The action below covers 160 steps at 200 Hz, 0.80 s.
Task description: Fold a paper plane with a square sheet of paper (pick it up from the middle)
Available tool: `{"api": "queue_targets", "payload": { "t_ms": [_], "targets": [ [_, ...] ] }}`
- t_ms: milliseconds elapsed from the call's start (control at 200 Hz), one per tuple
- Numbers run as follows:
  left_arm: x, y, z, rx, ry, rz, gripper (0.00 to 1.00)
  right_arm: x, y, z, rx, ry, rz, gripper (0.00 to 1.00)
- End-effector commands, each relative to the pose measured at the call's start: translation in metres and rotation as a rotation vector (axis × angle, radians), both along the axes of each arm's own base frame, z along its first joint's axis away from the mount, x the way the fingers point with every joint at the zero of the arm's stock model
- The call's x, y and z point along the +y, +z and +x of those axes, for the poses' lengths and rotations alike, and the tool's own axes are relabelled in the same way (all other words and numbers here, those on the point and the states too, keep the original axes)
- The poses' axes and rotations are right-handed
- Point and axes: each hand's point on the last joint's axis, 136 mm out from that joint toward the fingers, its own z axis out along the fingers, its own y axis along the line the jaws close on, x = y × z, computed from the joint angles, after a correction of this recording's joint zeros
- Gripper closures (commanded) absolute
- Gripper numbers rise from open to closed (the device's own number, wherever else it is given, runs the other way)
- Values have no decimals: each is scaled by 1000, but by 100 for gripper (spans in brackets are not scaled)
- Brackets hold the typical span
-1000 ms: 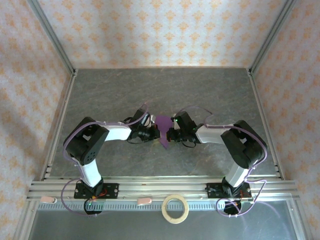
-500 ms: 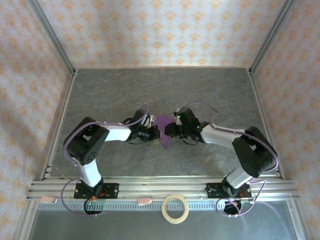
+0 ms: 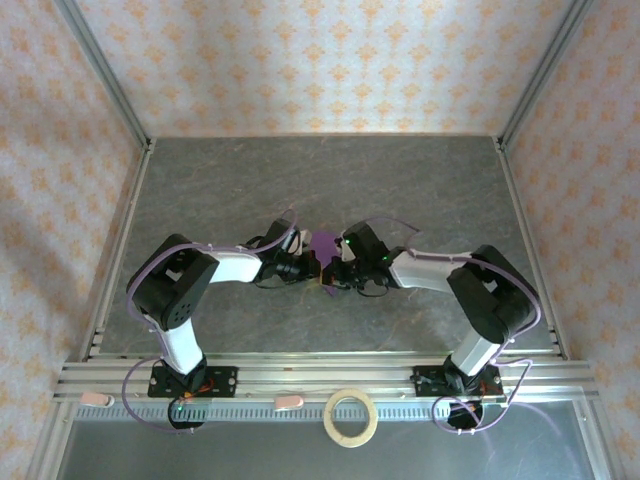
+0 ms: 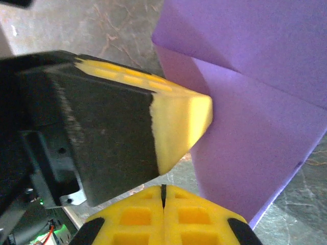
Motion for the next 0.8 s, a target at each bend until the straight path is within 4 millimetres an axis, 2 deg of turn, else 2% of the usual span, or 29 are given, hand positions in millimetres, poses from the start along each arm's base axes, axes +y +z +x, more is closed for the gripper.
{"api": "queue_targets", "payload": {
  "t_ms": [0,210,510,586,796],
  "targets": [
    [23,-36,-19,74,15,129,100,4,-3,-1,8,24,-33,100],
    [22,-35,-18,72,13,126,100,-16,-27,-12,42,8,-129,100],
    [23,-36,-19,74,8,137,100,-36,-36,-37,83,-13,-130,100],
    [23,-36,-18,73,10,135,100,-36,-29,-36,69,-23,-120,100],
    [22,-34,-18,71,10,132,100,-11,19,-19,3,-50,34,100]
  ]
}}
